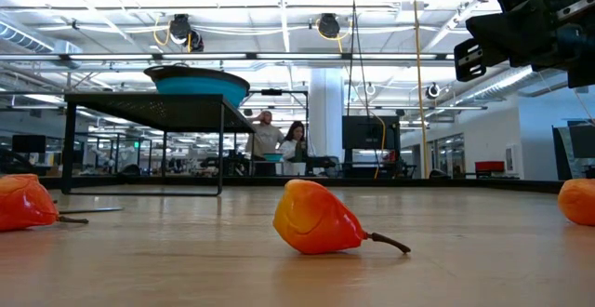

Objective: Pick & Place Fruit
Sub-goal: Put the tangerine into the blue strainer bowl on the shelf

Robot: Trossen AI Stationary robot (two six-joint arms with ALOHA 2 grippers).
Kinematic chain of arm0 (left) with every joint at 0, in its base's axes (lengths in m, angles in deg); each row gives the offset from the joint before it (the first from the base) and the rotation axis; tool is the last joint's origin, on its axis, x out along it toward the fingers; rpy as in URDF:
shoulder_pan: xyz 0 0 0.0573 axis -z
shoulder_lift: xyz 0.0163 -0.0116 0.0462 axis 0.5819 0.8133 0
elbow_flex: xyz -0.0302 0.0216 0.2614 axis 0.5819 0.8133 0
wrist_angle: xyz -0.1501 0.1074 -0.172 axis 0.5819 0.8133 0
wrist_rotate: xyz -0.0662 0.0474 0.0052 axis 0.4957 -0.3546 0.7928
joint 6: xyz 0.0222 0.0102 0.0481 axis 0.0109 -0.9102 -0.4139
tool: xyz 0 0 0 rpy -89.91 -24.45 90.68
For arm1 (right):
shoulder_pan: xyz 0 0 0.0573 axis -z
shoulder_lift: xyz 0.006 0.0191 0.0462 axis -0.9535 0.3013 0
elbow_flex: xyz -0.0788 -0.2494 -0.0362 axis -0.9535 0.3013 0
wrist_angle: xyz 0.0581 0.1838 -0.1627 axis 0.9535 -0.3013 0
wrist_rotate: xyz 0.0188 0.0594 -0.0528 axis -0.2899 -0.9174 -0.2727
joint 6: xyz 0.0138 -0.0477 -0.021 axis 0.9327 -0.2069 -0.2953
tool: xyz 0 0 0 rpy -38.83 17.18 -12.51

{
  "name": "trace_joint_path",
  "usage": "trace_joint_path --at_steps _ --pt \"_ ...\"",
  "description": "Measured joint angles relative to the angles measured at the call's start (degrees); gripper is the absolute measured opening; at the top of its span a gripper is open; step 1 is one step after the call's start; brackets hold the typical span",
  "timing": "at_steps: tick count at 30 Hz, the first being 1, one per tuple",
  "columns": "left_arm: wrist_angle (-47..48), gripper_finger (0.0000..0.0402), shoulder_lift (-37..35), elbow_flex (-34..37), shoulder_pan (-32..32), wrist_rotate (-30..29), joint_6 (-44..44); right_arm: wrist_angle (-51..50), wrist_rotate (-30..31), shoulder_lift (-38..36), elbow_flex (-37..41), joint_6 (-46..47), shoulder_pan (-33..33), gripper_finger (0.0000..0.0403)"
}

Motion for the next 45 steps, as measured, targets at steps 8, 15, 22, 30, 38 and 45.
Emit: trace_joint_path --at_steps 8,15,22,30,38,45 --pt "20.90 0.0136 -0.63 0.00 -7.03 -31.86 12.61 0.00 0.00 -0.02 0.00 0.00 0.00 0.0000" --pt "23.95 0.0136 -5.92 0.00 -11.85 -44.64 13.97 -0.02 0.02 -0.01 0.00 0.00 0.00 0.0000" --pt "25.43 0.0136 -15.09 0.00 -15.79 -60.27 13.77 -0.01 0.02 0.00 0.00 0.00 0.02 0.0000" --pt "24.95 0.0136 -24.63 -0.02 -26.32 -61.68 12.65 0.00 0.02 -0.02 0.00 0.00 0.02 0.0000" --pt "24.68 0.0136 -27.50 -0.02 -42.90 -42.48 10.03 0.00 0.02 -0.02 0.00 0.00 0.02 0.0000" --pt "23.19 0.0136 -24.22 -0.02 -52.81 -27.20 8.18 0.00 0.02 -0.01 0.00 0.00 0.02 0.0000"
